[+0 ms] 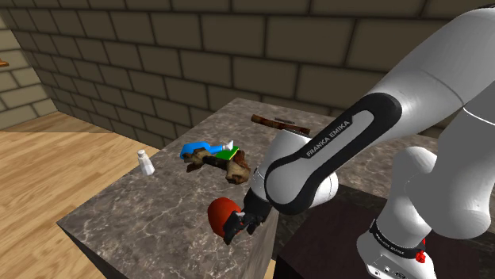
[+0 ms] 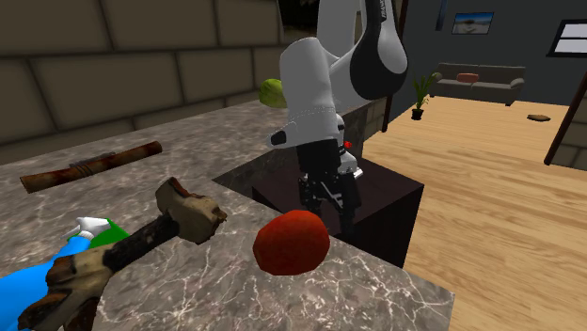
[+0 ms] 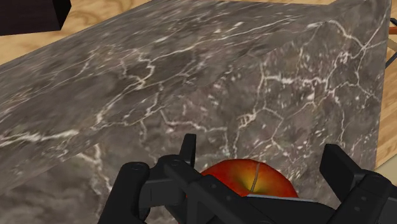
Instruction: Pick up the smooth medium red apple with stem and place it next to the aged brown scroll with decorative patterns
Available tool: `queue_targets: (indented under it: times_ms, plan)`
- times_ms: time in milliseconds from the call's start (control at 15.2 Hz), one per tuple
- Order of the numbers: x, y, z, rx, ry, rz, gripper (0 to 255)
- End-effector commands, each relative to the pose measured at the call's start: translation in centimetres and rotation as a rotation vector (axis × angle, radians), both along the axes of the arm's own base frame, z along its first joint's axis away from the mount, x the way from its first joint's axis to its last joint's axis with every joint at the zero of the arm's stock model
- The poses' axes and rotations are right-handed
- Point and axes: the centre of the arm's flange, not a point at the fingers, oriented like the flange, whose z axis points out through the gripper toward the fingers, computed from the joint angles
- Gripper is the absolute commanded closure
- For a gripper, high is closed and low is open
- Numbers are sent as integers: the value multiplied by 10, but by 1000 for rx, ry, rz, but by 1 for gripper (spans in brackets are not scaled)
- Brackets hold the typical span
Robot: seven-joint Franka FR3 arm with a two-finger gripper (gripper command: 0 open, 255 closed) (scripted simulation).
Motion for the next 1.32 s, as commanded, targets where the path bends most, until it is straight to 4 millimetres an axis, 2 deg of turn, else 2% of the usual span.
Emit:
queue_targets:
  times_ms: [0,594,1254]
  plan:
    - [0,0,0,0,0,0,255]
    - [0,0,0,0,0,0,255]
    - [0,0,53,0,0,0,255]
